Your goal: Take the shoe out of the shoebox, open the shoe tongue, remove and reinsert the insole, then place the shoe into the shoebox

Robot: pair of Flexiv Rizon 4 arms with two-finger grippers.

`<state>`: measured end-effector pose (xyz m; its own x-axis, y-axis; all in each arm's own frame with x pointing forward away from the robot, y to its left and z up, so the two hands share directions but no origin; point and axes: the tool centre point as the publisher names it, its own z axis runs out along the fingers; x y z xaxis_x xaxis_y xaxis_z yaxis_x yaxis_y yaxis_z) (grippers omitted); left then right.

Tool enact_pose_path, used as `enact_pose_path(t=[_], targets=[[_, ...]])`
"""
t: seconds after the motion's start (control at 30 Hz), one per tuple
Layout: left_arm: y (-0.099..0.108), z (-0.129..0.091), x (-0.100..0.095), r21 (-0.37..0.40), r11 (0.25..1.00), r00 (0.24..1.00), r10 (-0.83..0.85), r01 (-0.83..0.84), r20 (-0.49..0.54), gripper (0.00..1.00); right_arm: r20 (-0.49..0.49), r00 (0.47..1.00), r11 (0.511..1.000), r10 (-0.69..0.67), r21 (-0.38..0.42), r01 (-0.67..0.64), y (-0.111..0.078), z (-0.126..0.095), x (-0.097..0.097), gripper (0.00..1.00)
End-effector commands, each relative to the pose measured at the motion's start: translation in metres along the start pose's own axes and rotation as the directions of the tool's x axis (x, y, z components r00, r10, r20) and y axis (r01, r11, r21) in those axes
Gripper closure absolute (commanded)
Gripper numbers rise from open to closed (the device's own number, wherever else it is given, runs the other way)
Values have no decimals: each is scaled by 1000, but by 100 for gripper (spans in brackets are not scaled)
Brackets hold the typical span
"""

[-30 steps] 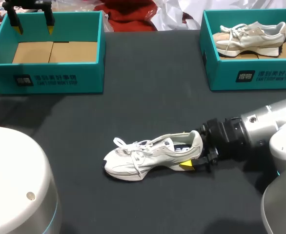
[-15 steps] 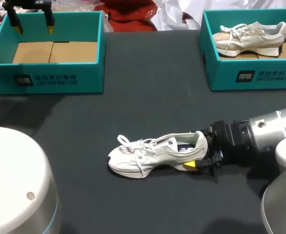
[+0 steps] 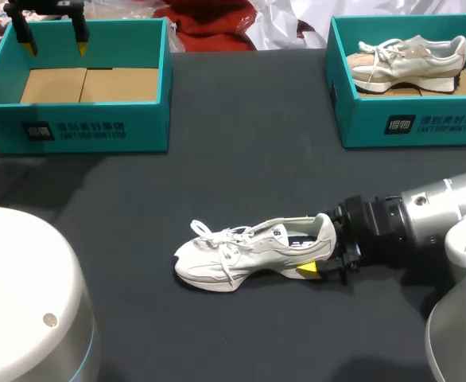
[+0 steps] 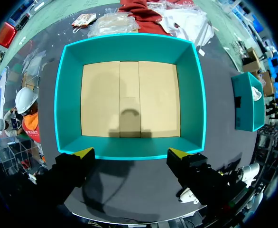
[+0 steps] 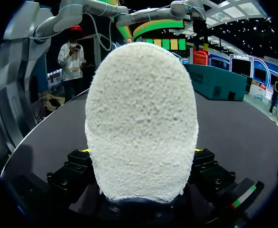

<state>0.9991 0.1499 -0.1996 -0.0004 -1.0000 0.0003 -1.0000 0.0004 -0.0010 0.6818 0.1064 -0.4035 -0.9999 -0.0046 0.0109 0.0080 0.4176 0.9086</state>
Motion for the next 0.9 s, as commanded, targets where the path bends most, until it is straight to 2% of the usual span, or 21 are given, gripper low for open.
enact_pose_path(t=[0.03,0.67,0.8,0.9], targets=[[0,0,0,0,1000,1000,0,0,0,0,10,1000,1000,0,-3,0,0,5,0,100],[0,0,0,0,1000,1000,0,0,0,0,10,1000,1000,0,-3,0,0,5,0,100],[16,2,16,19,990,987,-137,136,86,0,10,1000,1000,0,-3,0,0,5,0,100],[30,-4,22,-9,991,988,-130,131,82,0,10,1000,1000,0,-3,0,0,5,0,100]])
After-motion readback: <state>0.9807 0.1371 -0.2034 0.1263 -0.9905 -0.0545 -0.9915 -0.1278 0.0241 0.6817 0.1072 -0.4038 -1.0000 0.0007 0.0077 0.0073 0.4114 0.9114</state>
